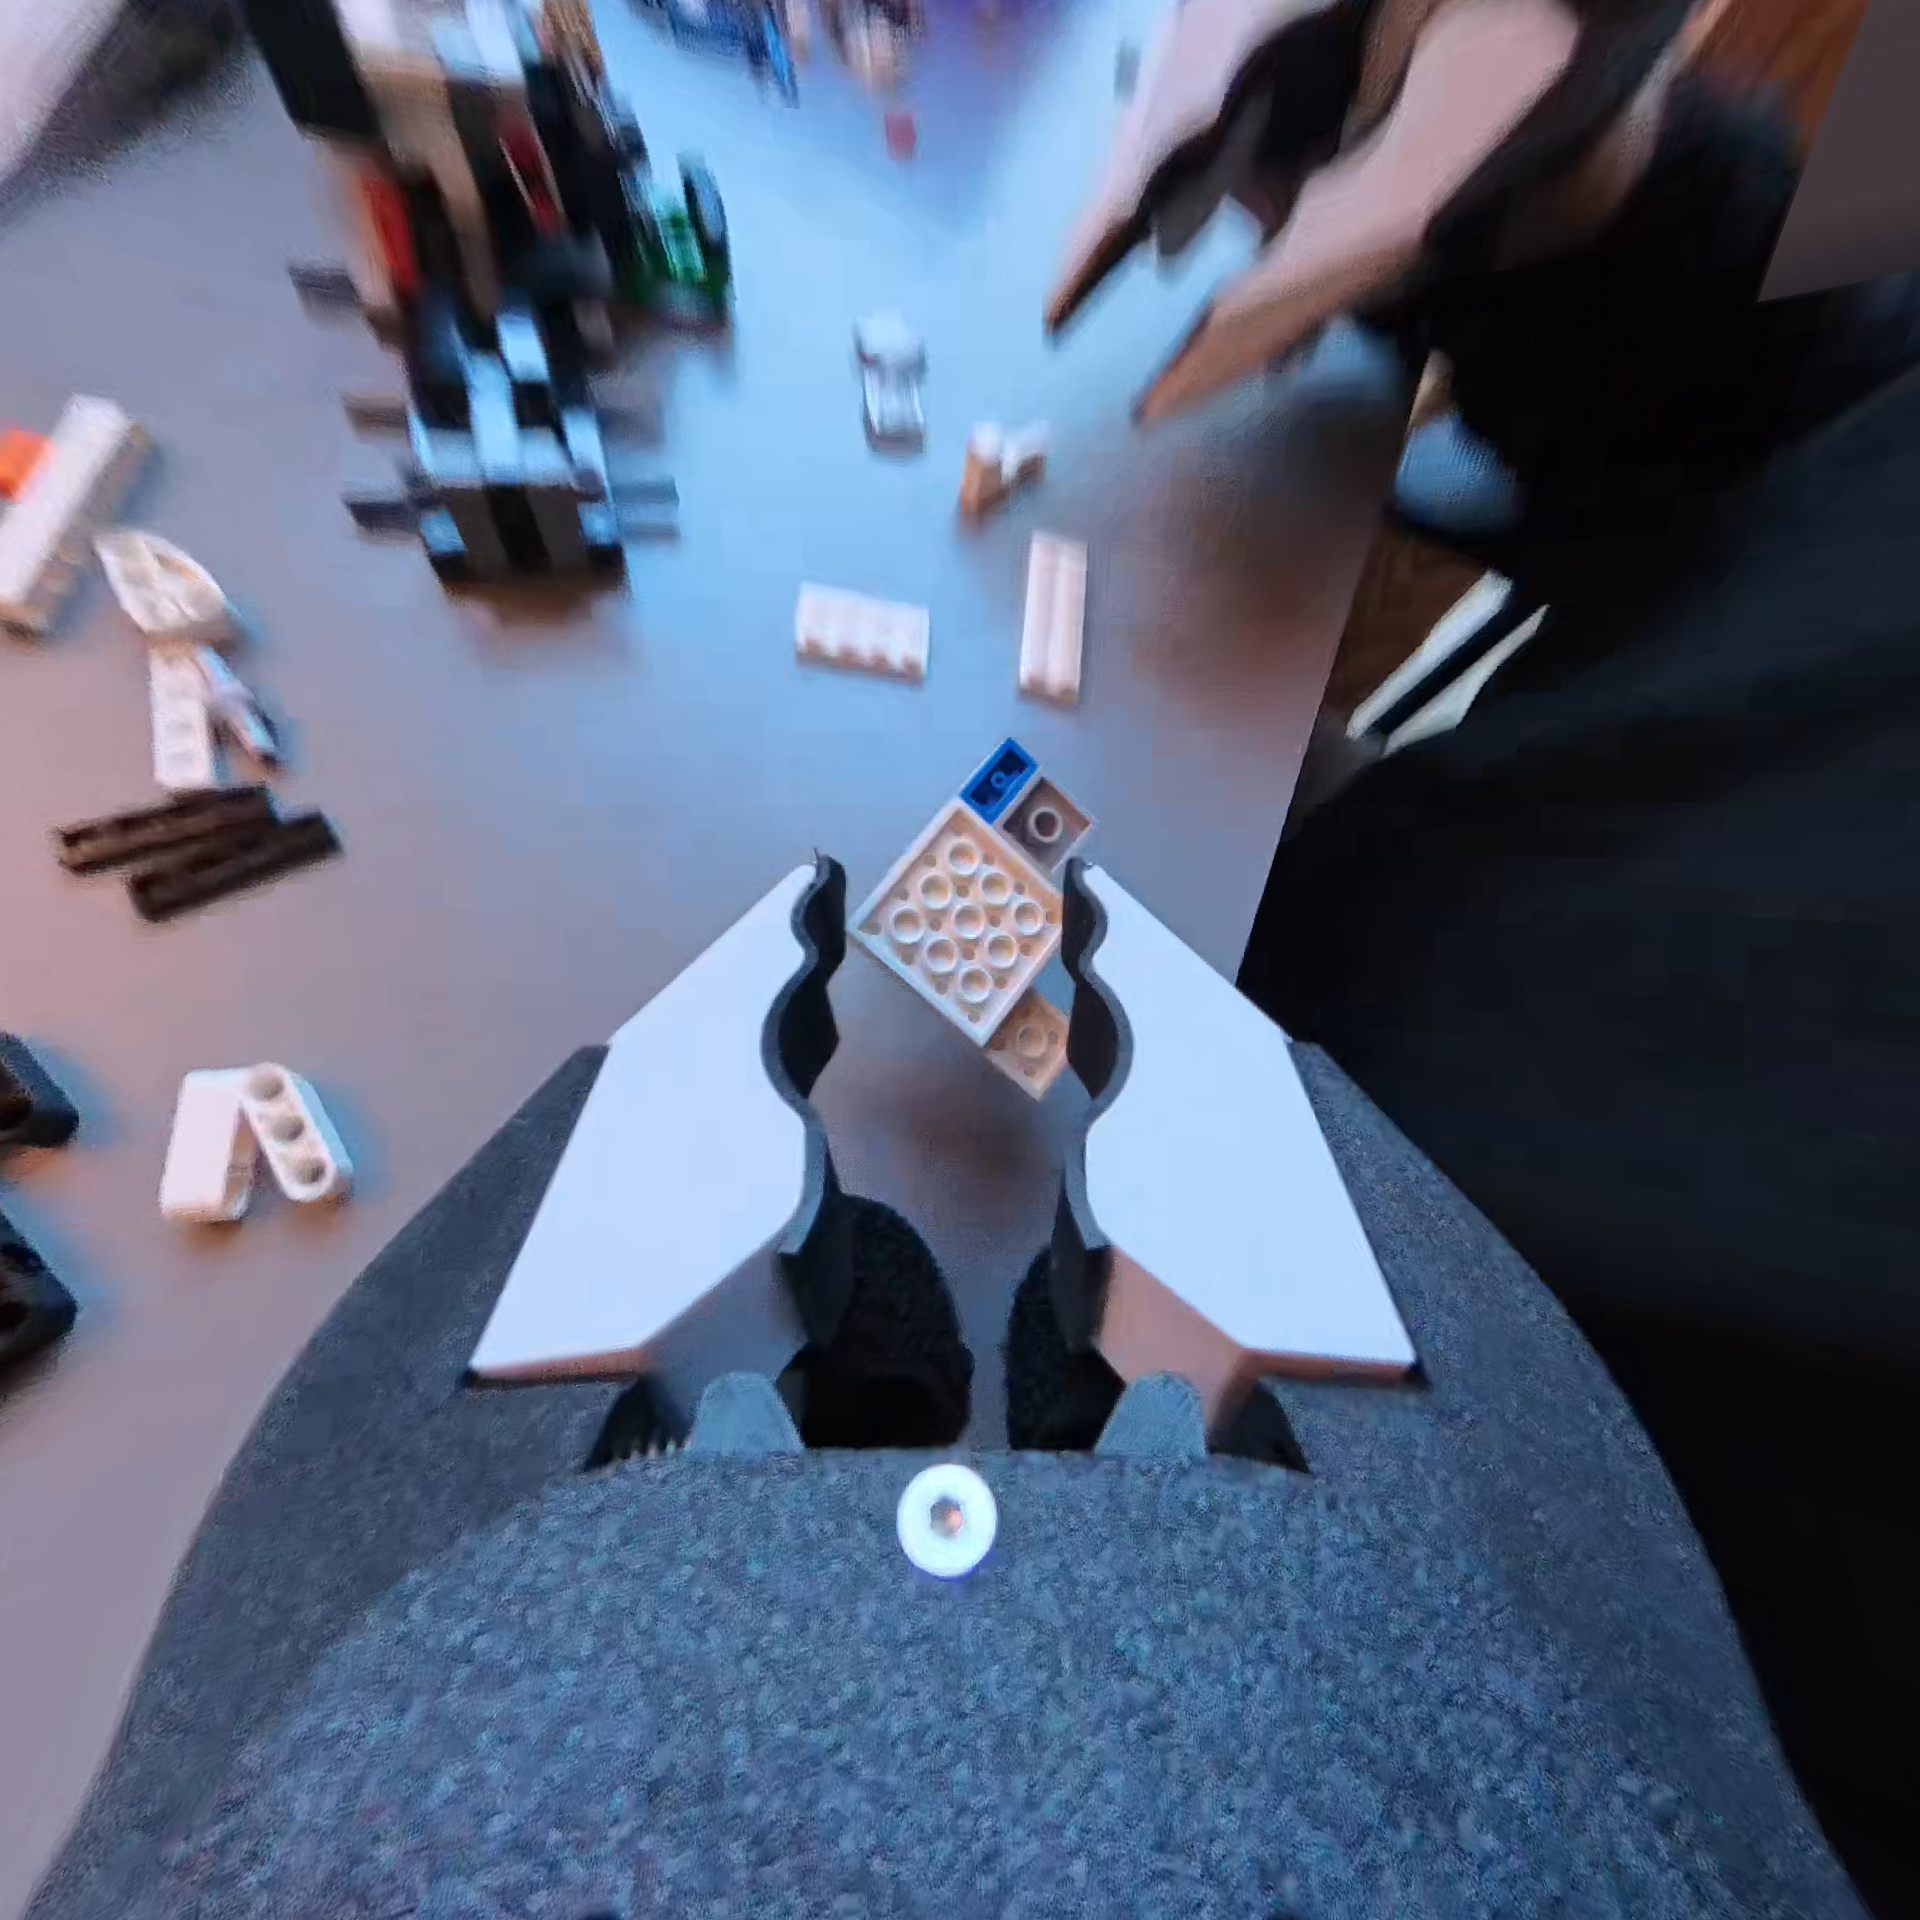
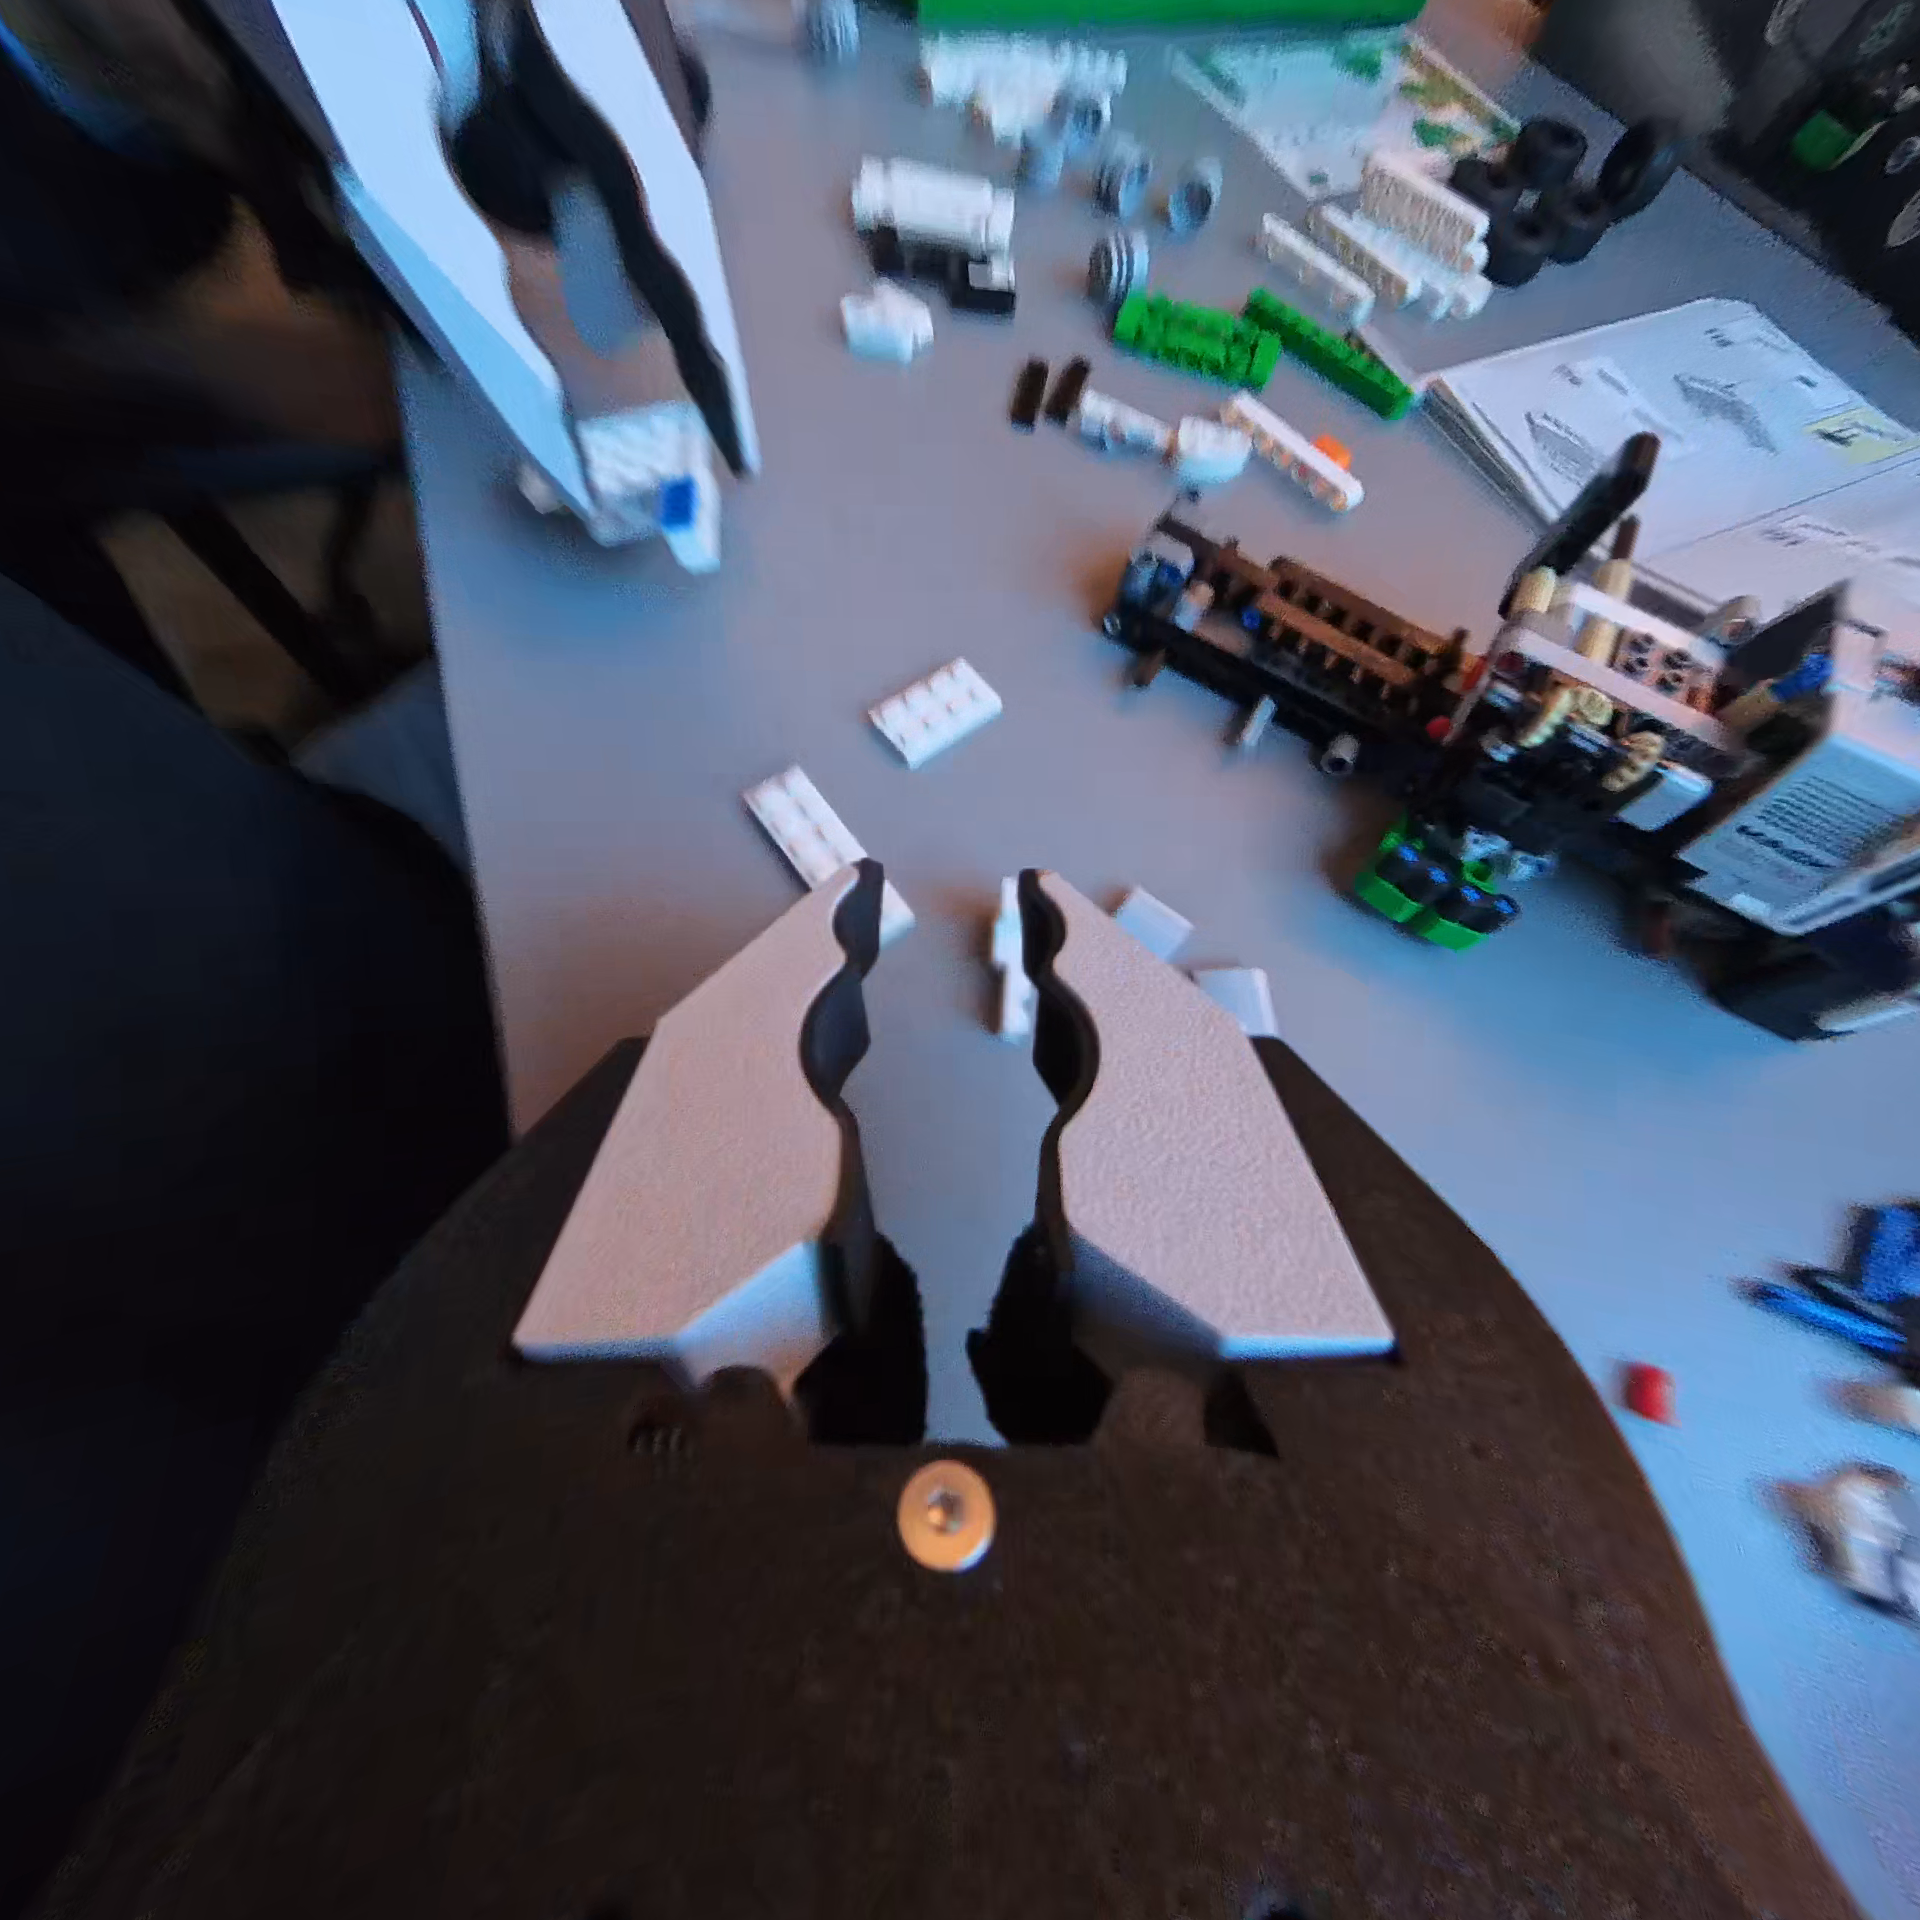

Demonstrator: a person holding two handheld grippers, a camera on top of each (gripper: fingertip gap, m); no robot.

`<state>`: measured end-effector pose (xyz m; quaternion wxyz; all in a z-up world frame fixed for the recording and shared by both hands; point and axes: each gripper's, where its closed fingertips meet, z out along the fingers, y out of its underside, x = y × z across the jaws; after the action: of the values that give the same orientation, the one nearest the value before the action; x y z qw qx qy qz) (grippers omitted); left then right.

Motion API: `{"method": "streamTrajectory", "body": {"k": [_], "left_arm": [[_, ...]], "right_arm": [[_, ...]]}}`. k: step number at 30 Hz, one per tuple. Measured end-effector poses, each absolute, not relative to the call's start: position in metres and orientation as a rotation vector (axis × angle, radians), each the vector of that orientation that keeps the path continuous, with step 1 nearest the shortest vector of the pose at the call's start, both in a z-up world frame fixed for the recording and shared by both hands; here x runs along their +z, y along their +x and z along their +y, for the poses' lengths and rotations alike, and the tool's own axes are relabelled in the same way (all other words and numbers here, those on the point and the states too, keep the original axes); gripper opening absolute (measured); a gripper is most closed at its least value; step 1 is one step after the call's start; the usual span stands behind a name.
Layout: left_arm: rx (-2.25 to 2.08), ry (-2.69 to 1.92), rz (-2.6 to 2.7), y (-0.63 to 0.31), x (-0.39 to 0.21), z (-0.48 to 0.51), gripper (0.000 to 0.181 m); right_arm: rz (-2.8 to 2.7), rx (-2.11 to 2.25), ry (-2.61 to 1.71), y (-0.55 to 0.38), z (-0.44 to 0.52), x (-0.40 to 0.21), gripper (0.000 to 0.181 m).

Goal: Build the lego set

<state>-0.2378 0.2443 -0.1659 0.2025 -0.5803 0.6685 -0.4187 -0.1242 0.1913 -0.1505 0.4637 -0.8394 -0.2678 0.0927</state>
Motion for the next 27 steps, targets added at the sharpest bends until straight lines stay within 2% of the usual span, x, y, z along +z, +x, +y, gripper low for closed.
{"method": "streamTrajectory", "body": {"k": [1, 6, 10, 15, 19, 24, 27], "left_arm": [[-1.261, -1.6, 1.773, -0.229, -0.152, 0.246, 0.041], [-1.854, -1.451, 1.286, -0.193, -0.071, 0.247, 0.04], [-2.292, -1.373, 0.943, -0.177, -0.033, 0.249, 0.04], [-2.337, -1.307, 0.705, -0.156, -0.024, 0.253, 0.039], [-2.249, -1.268, 0.698, -0.145, -0.024, 0.243, 0.039], [-2.16, -1.259, 0.814, -0.148, -0.032, 0.246, 0.039], [-2.038, -1.232, 1.09, -0.155, -0.041, 0.241, 0.042]], "right_arm": [[-0.585, 0.335, -2.043, -0.131, 0.193, -0.142, 0.026], [-0.217, 0.99, -1.75, -0.181, 0.211, -0.092, 0.033], [-0.274, 0.742, -1.664, -0.179, 0.225, -0.076, 0.041], [-0.282, 0.579, -1.657, -0.179, 0.227, -0.052, 0.047], [-0.197, 0.447, -1.611, -0.172, 0.23, -0.039, 0.018], [-0.238, 0.269, -1.677, -0.157, 0.227, -0.051, 0.005], [-0.389, 0.234, -1.717, -0.153, 0.221, -0.063, 0.004]]}}
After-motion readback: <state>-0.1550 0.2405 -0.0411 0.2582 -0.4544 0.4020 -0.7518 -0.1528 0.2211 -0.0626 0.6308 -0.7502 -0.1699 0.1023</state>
